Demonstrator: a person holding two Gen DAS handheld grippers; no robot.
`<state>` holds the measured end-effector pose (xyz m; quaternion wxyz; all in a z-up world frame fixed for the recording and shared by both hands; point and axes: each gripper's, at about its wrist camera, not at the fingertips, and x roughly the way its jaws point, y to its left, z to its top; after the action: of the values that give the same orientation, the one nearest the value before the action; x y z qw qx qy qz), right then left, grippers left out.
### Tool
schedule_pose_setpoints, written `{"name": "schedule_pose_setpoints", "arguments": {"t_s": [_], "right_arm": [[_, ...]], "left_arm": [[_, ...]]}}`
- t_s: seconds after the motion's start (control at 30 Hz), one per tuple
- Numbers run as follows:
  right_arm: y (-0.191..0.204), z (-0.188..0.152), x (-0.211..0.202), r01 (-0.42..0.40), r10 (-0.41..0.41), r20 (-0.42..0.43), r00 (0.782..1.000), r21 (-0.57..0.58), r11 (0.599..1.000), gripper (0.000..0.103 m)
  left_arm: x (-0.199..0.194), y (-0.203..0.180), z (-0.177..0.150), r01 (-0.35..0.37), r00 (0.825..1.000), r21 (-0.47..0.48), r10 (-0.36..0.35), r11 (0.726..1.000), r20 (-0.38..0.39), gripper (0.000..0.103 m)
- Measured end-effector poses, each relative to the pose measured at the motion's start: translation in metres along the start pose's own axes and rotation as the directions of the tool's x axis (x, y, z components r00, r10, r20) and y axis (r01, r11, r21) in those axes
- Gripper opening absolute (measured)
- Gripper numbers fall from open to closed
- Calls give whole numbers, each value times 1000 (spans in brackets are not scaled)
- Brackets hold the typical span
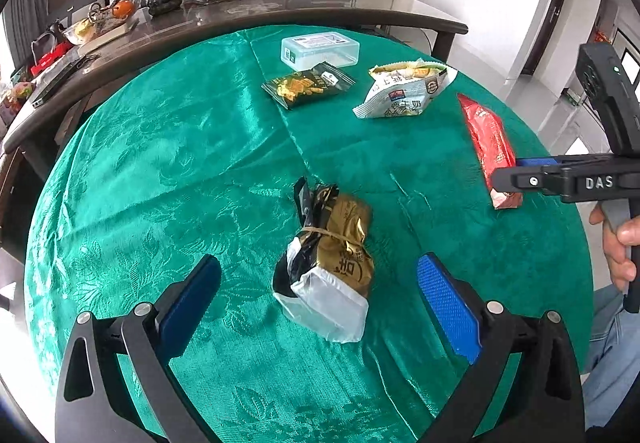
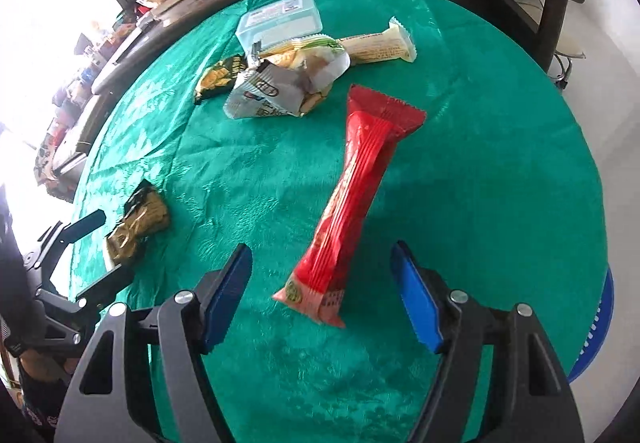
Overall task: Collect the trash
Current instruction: 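Grasp the gold-and-white bag with the left gripper while the right gripper grasps the red snack wrapper, then carry the gold bag and red wrapper over the blue basket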
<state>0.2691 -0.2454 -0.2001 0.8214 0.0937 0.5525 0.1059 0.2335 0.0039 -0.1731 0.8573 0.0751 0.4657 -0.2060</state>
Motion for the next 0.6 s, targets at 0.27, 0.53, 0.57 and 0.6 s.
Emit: {"name": "schedule_pose_setpoints", "arguments": {"t_s": [0.27,0.53,0.57,0.6], "right_arm": [[-3,-2,-8,13,-13,-18,1000,-21,1000,14],[-19,-16,-35,-48,48,5,999,-29,998,14],[-21,-18,-36,-53,53,5,999,-26,998,14],[-25,-20,-40,-55,55,6,998,-24,998,14]], "left_arm": [[16,-6,4,-6,996,27,8,1000,-85,46],[-9,-27,8,57,998,7,-57,998,-5,43],[-12,-33,10,70,998,7,-70,998,2,43],[-14,-39,12,79,997,6,-79,997,8,43]]}}
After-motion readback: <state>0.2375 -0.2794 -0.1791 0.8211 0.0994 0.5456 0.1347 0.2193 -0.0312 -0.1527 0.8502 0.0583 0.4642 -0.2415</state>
